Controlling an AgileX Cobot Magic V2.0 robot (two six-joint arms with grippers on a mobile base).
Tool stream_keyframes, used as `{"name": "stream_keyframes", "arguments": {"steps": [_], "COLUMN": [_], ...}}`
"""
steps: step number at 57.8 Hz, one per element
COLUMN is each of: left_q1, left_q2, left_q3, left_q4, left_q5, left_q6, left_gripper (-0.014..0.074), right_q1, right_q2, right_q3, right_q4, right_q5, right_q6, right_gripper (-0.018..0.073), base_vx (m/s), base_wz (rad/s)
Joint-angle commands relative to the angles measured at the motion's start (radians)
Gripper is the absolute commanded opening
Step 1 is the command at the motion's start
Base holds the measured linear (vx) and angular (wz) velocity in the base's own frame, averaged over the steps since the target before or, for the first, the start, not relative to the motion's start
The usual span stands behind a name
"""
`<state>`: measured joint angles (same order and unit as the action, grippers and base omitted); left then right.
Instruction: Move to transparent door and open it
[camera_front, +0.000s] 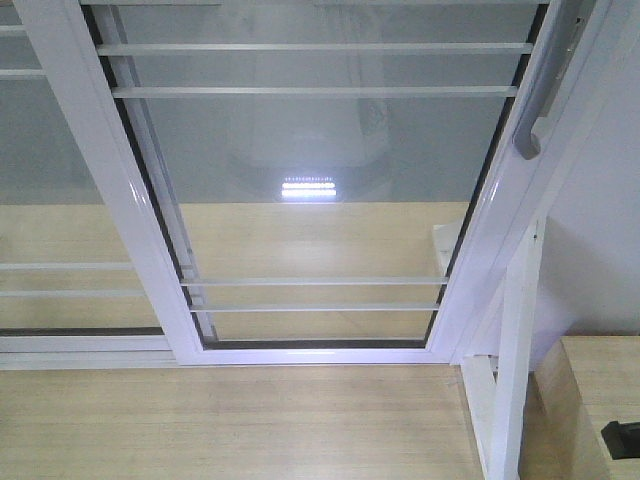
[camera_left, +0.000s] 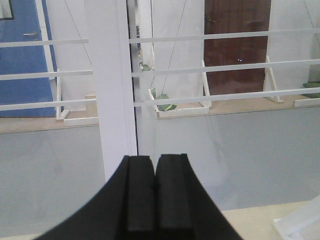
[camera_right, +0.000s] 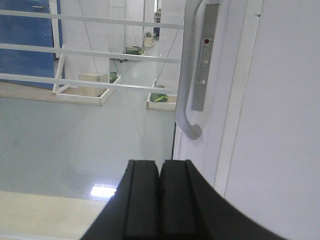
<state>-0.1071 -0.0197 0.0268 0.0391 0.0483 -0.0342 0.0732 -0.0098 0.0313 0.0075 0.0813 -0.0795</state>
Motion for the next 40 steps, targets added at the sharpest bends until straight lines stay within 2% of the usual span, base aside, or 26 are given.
{"name": "stream_keyframes", "arguments": {"steps": [1,40], "left_q1": [-0.004,-0.004], "left_q2": [-0.004,-0.004], "left_q3": [0.031,0.031], "left_q4": [-0.006,-0.006], "left_q5": [-0.084,-0.084], "left_q6": [-0.001,-0.001], "left_gripper": [-0.0006,-0.0006], "right_q1": [-0.002,-0.002], "right_q2": [-0.014,-0.014], "right_q3": [0.012,0.012], "right_q4": [-0.007,-0.007], "right_q5": [-0.088,-0.088], "right_q6": [-0.005,-0.005], "right_gripper": [-0.0008,-0.0008], "base_vx": [0.04,0.01], "base_wz": [-0.03,-0.01]}}
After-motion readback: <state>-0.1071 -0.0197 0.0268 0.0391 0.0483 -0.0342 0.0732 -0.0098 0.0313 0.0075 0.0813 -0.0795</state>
